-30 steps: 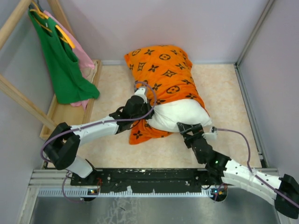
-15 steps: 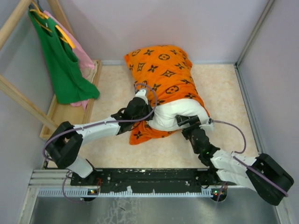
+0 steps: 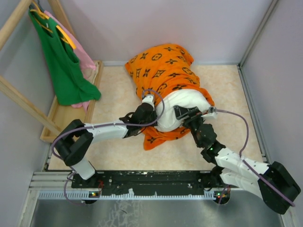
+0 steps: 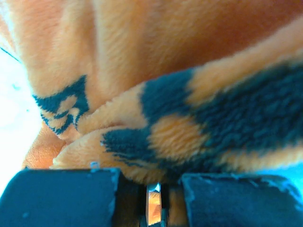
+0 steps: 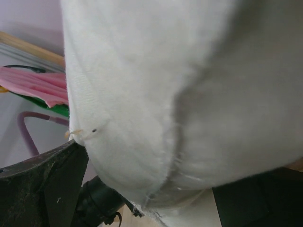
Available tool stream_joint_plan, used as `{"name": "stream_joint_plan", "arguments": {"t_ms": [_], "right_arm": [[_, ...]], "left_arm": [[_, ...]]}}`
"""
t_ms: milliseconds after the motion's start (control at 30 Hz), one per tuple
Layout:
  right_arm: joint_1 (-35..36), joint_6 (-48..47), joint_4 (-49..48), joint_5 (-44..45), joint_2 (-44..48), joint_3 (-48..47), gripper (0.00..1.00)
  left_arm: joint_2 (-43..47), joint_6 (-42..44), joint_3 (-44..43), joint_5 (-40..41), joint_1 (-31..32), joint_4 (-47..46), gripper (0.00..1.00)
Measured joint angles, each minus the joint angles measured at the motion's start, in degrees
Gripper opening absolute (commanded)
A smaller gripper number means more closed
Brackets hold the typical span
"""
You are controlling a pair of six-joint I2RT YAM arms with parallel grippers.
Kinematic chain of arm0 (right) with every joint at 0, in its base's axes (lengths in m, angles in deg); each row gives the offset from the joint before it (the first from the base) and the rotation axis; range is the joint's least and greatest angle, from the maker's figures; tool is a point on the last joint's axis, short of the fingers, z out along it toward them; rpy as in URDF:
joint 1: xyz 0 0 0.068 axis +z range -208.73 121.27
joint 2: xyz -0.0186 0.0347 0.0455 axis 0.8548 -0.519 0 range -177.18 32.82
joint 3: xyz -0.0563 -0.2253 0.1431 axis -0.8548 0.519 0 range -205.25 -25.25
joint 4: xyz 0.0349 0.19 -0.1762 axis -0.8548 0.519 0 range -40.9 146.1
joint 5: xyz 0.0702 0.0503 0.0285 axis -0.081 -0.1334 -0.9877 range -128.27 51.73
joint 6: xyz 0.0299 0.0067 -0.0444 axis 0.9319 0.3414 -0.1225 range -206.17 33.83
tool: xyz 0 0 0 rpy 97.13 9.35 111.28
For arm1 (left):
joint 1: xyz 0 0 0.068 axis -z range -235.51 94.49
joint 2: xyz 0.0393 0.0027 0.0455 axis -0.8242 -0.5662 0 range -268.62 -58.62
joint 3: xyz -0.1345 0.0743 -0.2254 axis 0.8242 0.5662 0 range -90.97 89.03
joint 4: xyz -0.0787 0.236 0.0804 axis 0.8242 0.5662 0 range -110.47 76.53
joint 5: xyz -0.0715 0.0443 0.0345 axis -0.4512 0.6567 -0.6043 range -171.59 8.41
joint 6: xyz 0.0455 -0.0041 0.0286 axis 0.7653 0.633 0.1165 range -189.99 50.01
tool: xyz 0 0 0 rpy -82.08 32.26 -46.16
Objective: Remove the pillowcase from the pillow
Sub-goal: Remove the pillow from the pillowcase.
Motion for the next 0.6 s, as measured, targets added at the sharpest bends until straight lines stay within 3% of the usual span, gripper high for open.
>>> {"name": "stream_joint_plan", "arguments": {"t_ms": [600], "right_arm": [[-0.7,-5.3,-3.5,-5.6,-9.8,-5.8,0.99]], "left_arm": [[-3.7,2.0,-4.3,3.9,2.3,4.5,0.00]]}}
